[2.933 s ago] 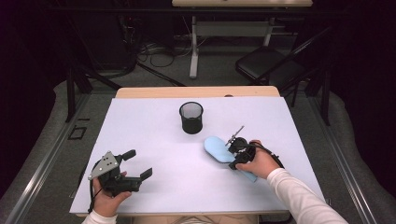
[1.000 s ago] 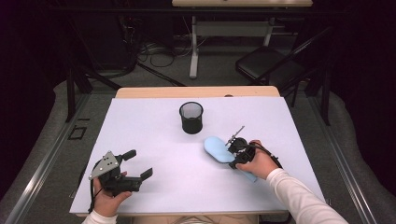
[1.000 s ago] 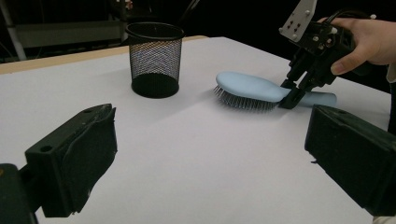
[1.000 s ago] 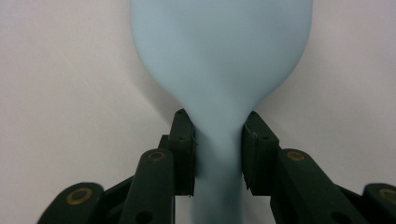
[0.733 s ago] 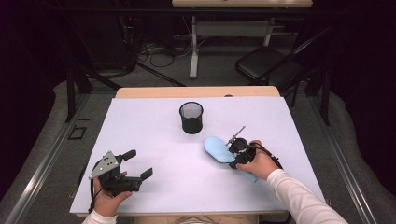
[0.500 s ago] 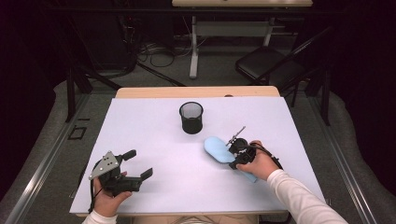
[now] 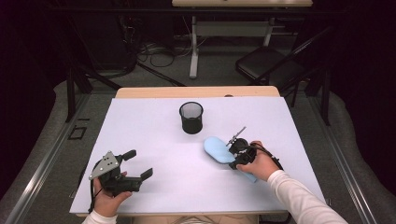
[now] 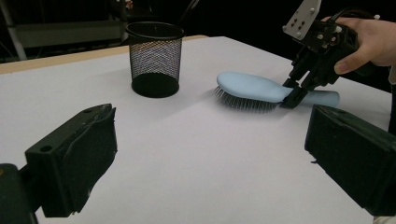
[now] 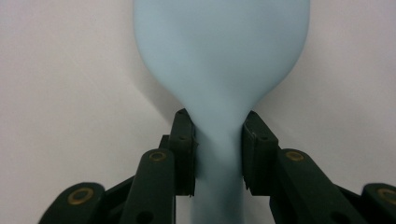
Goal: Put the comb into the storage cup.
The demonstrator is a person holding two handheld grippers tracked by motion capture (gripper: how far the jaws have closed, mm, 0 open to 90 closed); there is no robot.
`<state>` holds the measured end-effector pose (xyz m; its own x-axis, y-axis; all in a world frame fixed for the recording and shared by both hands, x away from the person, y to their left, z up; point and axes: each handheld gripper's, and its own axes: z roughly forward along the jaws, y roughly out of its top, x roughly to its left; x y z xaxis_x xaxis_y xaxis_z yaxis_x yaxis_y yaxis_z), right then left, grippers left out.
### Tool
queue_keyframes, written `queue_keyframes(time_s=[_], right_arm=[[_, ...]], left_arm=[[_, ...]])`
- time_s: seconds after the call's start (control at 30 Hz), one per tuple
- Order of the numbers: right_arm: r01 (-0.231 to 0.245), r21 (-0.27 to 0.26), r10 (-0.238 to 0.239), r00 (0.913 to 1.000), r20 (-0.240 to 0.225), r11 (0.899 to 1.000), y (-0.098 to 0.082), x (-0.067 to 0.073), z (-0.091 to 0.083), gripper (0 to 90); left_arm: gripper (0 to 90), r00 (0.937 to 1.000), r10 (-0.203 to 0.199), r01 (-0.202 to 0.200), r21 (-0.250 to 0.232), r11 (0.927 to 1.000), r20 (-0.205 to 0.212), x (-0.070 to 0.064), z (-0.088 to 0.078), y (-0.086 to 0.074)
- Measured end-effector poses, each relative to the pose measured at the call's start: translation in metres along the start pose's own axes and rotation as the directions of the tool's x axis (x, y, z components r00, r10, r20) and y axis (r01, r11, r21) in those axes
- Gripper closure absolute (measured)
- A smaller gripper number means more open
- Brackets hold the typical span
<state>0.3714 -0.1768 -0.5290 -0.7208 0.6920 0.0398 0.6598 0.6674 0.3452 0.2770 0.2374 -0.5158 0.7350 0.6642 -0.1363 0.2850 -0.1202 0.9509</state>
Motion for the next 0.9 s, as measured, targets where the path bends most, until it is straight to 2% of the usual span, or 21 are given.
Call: queue_keyframes(time_s=[0.13,0.33,0.37,0.7,0.9], right_arm=[[0.002,-0.013,-0.002,1.0,0.001,1.0,-0.0002,-0.0001,0.0004,69.4],[0.006,0.001,-0.006,1.0,-0.003,1.0,-0.0001,0.0001,-0.0019,69.4],[0.007,-0.019,-0.007,1.0,-0.001,1.0,-0.0008,0.0,-0.0007,69.4],[0.0,-0.014,0.0,1.0,-0.007,1.0,-0.0031,0.0,-0.0029,69.5],[-0.001,-0.032,0.001,1.0,-0.009,0.999,-0.0043,0.0008,-0.0046,69.5]], left_arm=[[2.3,1.0,-0.003,0.003,-0.002,1.0,0.0,0.0,0.0001,0.0],[2.3,1.0,-0.003,0.003,-0.002,1.0,0.001,-0.0001,0.0001,0.0],[2.3,1.0,-0.003,0.003,-0.002,1.0,0.0,-0.0001,0.0001,0.0],[2.3,1.0,-0.004,0.004,-0.002,1.0,0.001,-0.0002,0.0004,-0.0001],[2.3,1.0,-0.003,0.003,-0.001,1.0,0.0,-0.0001,0.0003,-0.0001]])
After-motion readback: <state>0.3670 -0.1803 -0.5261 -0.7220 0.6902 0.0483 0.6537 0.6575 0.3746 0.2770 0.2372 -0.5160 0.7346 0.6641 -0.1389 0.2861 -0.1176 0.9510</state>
